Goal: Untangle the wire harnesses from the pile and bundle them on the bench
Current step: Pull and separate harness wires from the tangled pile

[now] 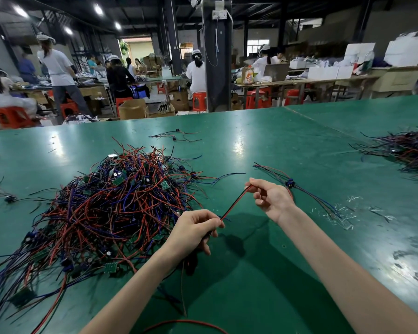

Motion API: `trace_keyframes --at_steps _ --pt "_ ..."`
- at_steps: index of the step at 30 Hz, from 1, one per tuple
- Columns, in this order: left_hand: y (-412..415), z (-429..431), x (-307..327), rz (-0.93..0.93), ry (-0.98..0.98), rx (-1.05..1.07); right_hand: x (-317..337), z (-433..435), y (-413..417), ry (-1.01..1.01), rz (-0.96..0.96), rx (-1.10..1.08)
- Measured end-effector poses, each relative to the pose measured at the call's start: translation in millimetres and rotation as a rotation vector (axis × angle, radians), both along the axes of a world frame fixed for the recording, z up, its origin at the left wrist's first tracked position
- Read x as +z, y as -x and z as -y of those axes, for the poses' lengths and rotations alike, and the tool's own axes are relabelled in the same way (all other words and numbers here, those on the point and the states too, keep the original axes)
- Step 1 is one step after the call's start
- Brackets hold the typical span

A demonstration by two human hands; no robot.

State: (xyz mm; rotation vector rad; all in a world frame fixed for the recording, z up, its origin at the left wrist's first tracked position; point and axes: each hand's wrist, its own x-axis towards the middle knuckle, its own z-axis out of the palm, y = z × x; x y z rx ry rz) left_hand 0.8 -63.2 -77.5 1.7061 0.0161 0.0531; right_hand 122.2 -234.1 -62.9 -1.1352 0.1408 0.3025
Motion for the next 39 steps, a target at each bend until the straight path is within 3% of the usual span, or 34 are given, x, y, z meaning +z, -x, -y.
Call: trace_keyframes --at_steps 8,16,24,34,39 --pt "-0.9 -0.8 -0.9 0.004 0.003 -0.006 1.9 1.9 -1.2 -0.129 -0.139 0.114" --pt "-1.2 -1.0 -2.3 0.004 0.008 -0.028 -1.1 7.3 -2.2 -0.361 -0.400 0.179" --pt "-1.0 -2.2 -3.8 0.014 0.001 -0.030 1.4 2.0 -0.2 0.064 0.013 -0.023" --pt "-1.0 -1.6 -3.3 0.006 -0.005 -0.024 -1.4 -0.4 4.0 0.320 0.308 -0.103" --pt "0.0 -1.5 -1.3 0.010 -0.005 -0.015 -2.3 -0.8 4.2 0.312 0.331 -0.099"
